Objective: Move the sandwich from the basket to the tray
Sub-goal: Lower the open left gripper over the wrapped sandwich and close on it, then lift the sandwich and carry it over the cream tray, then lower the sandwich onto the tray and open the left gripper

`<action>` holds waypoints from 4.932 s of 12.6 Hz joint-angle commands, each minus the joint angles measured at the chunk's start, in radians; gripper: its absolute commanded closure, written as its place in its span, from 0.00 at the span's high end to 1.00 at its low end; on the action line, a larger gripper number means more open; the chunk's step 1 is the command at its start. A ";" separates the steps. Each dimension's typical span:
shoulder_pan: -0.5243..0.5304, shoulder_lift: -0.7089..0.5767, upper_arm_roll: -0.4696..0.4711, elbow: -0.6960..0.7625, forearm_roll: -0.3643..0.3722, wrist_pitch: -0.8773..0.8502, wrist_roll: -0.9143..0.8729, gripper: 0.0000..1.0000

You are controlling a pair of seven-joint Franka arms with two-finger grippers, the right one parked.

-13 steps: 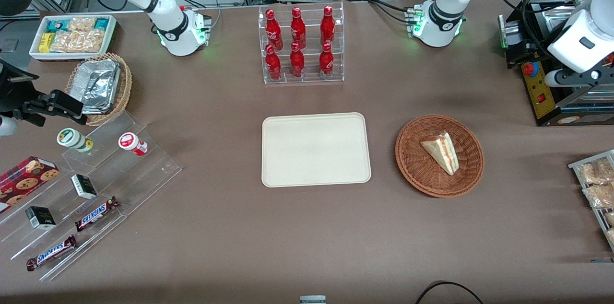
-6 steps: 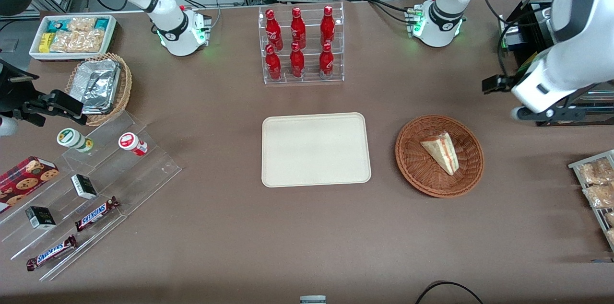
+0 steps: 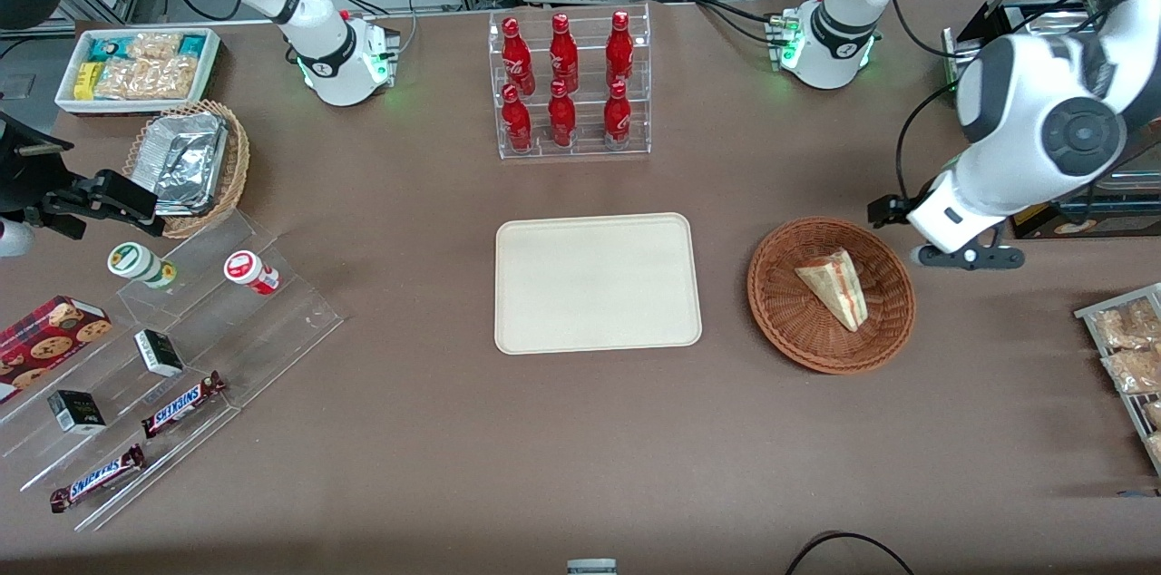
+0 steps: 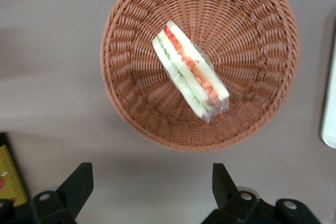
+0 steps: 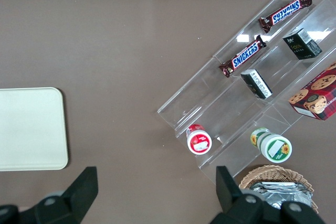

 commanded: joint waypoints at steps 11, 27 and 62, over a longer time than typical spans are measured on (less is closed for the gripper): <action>-0.008 0.088 -0.084 -0.095 -0.010 0.287 -0.873 1.00; -0.006 0.173 -0.089 -0.052 0.001 0.283 -0.897 0.11; -0.332 0.612 -0.455 0.754 0.319 -0.156 -1.142 1.00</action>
